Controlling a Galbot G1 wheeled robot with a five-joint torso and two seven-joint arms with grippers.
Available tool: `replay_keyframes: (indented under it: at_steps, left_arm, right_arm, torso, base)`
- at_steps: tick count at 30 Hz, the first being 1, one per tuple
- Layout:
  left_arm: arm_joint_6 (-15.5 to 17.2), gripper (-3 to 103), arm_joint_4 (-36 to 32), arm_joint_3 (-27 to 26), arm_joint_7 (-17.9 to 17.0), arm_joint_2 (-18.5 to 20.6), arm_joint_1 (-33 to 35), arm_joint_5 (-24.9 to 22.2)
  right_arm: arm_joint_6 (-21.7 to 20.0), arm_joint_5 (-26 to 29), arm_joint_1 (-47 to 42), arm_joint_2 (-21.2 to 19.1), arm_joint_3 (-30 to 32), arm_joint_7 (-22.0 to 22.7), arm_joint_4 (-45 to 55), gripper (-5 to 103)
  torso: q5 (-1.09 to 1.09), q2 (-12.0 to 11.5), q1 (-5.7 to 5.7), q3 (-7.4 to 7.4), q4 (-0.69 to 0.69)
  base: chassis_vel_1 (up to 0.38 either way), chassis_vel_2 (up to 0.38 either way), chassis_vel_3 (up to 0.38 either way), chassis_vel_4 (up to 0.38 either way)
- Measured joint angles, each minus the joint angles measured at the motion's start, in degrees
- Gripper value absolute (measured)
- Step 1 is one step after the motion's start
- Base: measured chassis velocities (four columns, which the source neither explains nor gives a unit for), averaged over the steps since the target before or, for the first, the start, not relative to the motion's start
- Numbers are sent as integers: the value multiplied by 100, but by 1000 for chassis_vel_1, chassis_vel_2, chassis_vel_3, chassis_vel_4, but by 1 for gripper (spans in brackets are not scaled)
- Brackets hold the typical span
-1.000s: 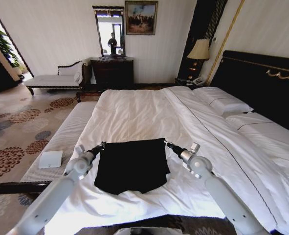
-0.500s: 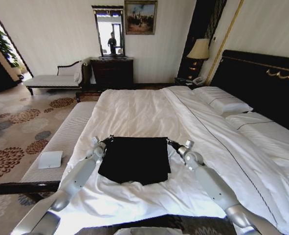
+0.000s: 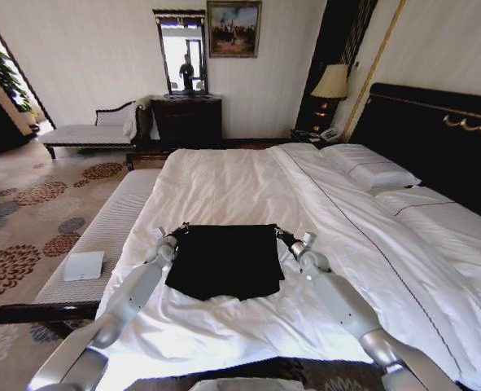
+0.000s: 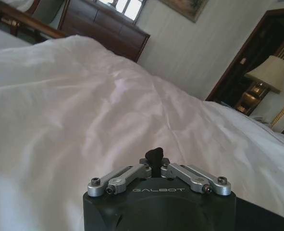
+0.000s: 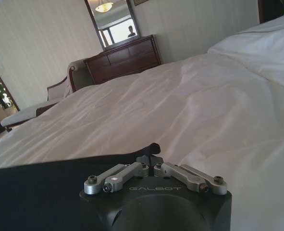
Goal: Fold the clothes on the bed.
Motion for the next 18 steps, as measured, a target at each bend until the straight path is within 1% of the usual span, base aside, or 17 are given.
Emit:
replay_keyframes:
  at_steps: [1,2,4,5,8,10,11,14,15,18]
  left_arm:
    - [-155,2,-56,-20,60,-1,123,98]
    - [-386,2,-122,-53,138,-22,301,222]
    - [-643,2,-197,-108,239,-60,564,429]
    - [-643,2,-197,-108,239,-60,564,429]
    - [-795,2,-342,-197,316,-61,870,582]
    - [-835,2,-460,-249,318,-27,1008,593]
    - [-835,2,-460,-249,318,-27,1008,593]
    - [-935,2,-700,-331,318,61,1225,602]
    - [-935,2,-700,-331,318,61,1225,602]
    - [-971,2,-958,-435,310,170,1406,555]
  right_arm:
    - [124,-188,-70,11,2,-12,5,0]
    - [363,-557,-168,39,1,-35,-8,0]
    - [746,-1128,-301,100,-3,-53,-55,0]
    - [746,-1128,-301,100,-3,-53,-55,0]
    - [1106,-1674,-494,156,40,-42,-49,0]
    - [1241,-1926,-626,162,108,-18,9,0]
    - [1241,-1926,-626,162,108,-18,9,0]
    - [1410,-2233,-836,182,289,67,197,0]
    - [1410,-2233,-836,182,289,67,197,0]
    - [1540,-2469,-1059,122,461,151,481,0]
  torso:
    - [0,0,0,0,0]
    - [0,0,-1,-1,1]
    - [-1,1,-2,-1,1]
    - [-1,1,-2,-1,1]
    - [0,1,-1,-1,1]
    - [-1,1,-1,-1,1]
    - [-1,1,-1,-1,1]
    - [1,1,-1,-1,1]
    - [1,1,-1,-1,1]
    - [1,1,-2,-1,1]
  base:
    - [0,0,0,0]
    - [0,0,0,0]
    - [0,0,0,0]
    - [0,0,0,0]
    - [0,0,0,0]
    - [0,0,0,0]
    - [0,0,0,0]
    - [0,0,0,0]
    - [0,0,0,0]
    - [0,0,0,0]
